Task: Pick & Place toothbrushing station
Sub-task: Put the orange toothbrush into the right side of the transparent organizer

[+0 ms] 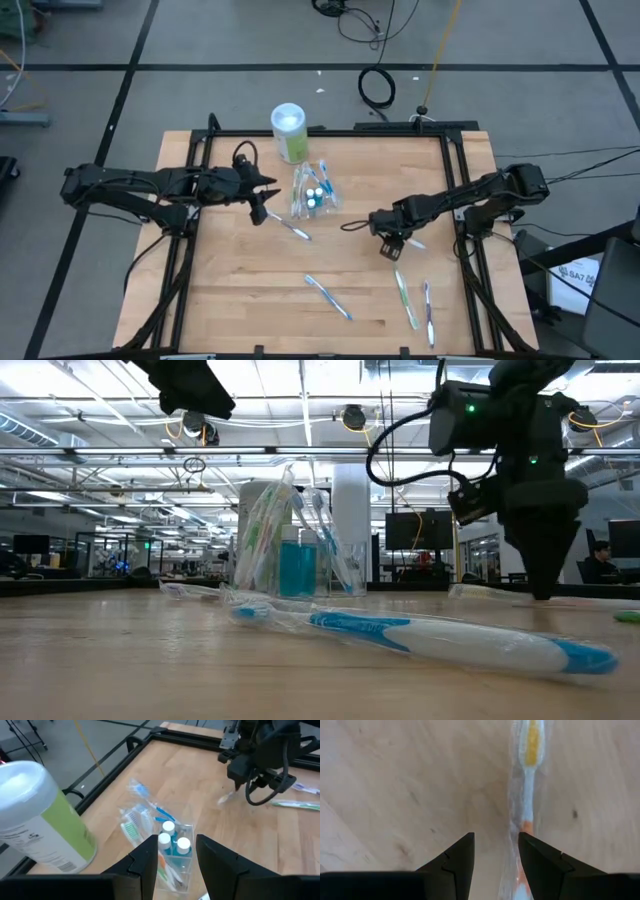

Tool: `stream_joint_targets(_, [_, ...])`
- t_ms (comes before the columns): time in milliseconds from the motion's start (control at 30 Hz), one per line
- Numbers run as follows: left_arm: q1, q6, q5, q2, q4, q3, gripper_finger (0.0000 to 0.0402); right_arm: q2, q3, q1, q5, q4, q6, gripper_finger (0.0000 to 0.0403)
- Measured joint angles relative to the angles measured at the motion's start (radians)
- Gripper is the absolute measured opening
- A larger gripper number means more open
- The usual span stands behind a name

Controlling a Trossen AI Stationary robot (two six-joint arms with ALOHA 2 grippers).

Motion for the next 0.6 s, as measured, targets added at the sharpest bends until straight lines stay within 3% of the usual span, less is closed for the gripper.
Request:
stream_joint_targets(333, [-0.009, 0.000, -0.001, 0.000, -0.001, 0.000, 0.0141, -0.003, -0.001, -0.003, 0.021, 0.094, -0.209, 0.0144])
stream_joint_targets(600, [-0.009, 0.000, -0.001, 0.000, -0.001, 0.000, 0.0141, -0.003, -0.001, -0.011, 0.070, 0.152, -0.239, 0.0144])
